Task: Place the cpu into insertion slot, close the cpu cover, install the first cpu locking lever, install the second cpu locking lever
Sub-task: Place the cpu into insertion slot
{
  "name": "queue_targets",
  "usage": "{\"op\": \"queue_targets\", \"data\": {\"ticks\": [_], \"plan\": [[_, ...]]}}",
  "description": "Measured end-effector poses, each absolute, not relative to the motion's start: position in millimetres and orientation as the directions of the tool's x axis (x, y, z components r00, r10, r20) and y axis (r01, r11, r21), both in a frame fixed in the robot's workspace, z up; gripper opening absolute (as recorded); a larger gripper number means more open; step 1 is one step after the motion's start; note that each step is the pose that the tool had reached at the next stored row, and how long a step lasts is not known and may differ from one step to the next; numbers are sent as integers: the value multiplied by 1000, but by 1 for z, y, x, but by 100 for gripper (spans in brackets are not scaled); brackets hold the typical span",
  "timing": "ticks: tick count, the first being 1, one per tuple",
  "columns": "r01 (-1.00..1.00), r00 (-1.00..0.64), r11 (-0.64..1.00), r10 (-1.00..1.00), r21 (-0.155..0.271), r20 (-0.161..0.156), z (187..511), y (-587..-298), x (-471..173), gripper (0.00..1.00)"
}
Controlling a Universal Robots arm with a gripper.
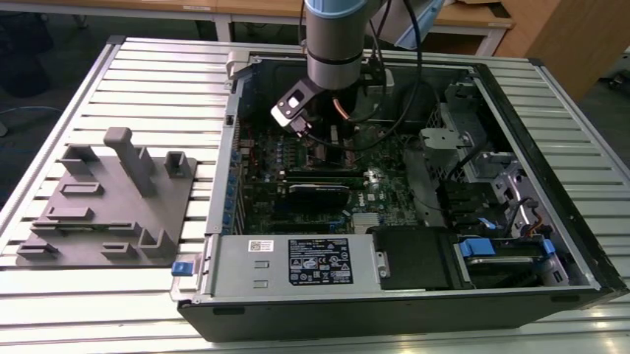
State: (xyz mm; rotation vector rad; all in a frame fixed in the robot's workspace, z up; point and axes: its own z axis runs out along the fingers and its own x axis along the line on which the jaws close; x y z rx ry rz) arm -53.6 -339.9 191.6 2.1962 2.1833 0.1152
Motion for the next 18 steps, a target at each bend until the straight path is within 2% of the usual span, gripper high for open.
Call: {"op": "queue_targets", "data": {"ticks": [6, 18], "plan": [[997, 5, -7, 1000, 83, 23, 208, -340, -54, 61], [997, 5, -7, 1000, 83, 23, 209, -340, -54, 61]]}}
